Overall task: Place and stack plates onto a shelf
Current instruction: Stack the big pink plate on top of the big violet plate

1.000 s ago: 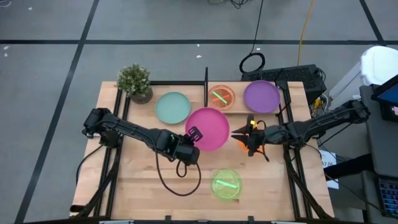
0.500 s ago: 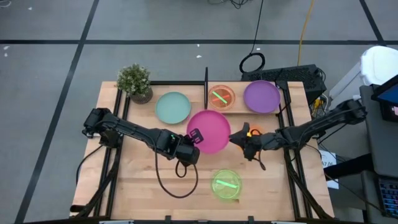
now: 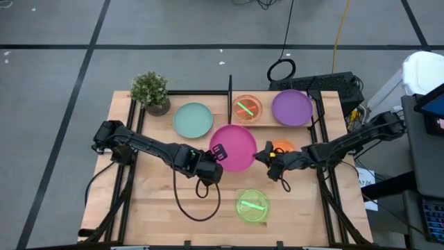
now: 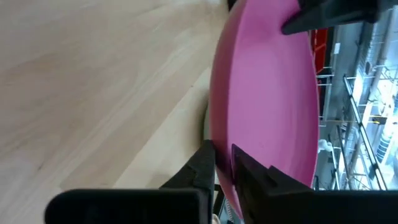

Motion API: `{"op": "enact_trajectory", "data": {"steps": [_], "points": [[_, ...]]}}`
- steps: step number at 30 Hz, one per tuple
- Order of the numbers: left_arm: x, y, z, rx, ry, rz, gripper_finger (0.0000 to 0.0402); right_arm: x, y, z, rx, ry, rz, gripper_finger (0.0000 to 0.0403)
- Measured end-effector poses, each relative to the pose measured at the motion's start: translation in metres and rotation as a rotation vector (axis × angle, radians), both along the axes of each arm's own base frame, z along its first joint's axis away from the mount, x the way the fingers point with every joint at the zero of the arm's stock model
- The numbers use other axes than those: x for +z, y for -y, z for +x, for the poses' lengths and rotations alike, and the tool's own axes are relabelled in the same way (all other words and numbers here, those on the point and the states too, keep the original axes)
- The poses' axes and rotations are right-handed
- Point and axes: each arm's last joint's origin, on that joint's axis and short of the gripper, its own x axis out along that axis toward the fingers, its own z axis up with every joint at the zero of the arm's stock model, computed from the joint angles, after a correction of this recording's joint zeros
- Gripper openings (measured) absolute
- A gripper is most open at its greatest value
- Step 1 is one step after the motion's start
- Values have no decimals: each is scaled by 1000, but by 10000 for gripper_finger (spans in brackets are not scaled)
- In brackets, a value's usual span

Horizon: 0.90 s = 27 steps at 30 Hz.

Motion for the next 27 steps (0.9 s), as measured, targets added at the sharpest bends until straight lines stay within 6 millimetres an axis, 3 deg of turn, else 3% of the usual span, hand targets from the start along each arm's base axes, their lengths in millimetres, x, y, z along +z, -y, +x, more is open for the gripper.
{"op": "enact_trajectory", "data": {"steps": [11, 17, 27], "points": [[2, 0, 5, -12, 53, 24, 30, -10, -1, 3, -1, -48, -21, 18], [2, 0, 5, -11, 60, 26, 27, -9, -1, 4, 13, -43, -40, 32], [3, 0, 8, 4, 92, 18, 26, -6, -2, 5, 46, -26, -53, 19]]}}
